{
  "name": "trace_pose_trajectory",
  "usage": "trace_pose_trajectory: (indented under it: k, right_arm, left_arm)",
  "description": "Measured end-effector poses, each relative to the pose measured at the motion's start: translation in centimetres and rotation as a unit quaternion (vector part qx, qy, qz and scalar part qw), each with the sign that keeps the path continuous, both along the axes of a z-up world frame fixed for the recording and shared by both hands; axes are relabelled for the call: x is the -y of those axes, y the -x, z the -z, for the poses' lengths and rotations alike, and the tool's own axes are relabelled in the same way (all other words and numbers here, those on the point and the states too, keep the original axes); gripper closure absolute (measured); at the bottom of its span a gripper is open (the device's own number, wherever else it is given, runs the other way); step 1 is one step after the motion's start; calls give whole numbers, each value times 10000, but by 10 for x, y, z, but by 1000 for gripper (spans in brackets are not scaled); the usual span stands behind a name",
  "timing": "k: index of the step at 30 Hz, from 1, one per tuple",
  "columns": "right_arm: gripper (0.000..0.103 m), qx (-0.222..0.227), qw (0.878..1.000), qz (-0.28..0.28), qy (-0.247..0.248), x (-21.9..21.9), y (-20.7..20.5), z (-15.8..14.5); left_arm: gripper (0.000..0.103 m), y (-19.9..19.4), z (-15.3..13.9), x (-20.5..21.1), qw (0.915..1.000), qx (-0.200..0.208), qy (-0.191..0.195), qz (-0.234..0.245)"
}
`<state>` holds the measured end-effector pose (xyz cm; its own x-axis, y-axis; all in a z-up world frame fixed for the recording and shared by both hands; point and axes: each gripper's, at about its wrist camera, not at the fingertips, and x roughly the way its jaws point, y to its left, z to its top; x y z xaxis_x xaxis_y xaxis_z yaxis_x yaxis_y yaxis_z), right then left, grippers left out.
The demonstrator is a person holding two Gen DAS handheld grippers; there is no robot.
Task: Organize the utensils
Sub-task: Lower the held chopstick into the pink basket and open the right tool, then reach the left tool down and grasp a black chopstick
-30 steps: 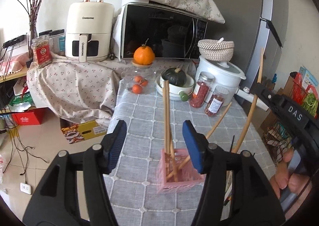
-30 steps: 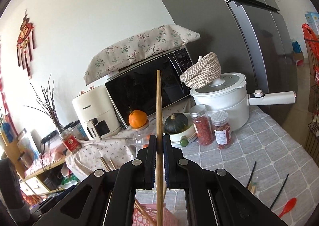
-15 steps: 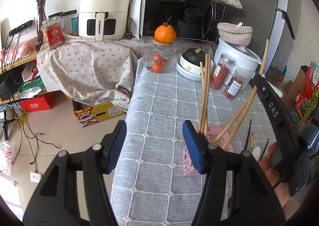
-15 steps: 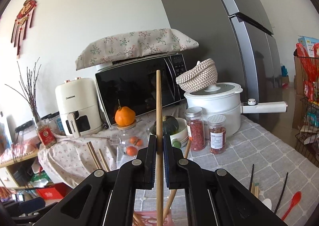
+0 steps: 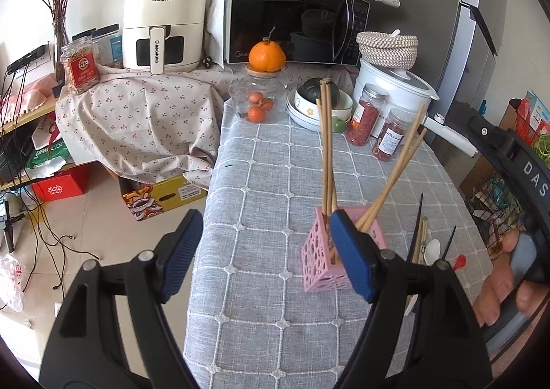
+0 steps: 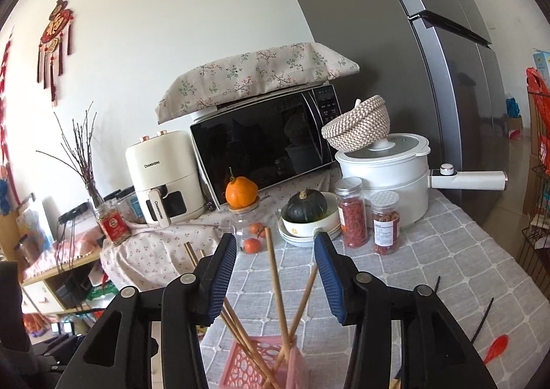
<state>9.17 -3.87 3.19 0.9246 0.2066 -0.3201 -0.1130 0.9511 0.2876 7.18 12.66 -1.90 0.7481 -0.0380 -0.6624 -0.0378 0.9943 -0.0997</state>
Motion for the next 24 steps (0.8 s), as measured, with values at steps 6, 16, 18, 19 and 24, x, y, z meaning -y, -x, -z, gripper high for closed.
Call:
trace_pose_trajectory:
  k: [6, 16, 18, 19, 24]
  right_arm:
    - [37, -702, 9975, -40, 39, 56, -3, 0]
    - [27, -1788, 9835, 194, 174, 146, -1, 24]
    - [26, -1953, 9802, 175, 260, 156, 0, 29]
    - [25, -2049, 9781, 149, 320, 160, 0, 31]
    - [25, -2506, 9672, 138, 383, 184, -2, 48]
  left_arm:
    - [20, 5, 4, 26, 9987, -219, -63, 446]
    - [19, 5, 14, 85, 9914, -619, -268, 1123]
    - [19, 4, 17, 100, 9886, -716, -280, 1298]
    - [19, 4, 18, 109, 9867, -770, -289, 1402]
    - [19, 1, 23, 154, 9755, -1020, -343, 1917]
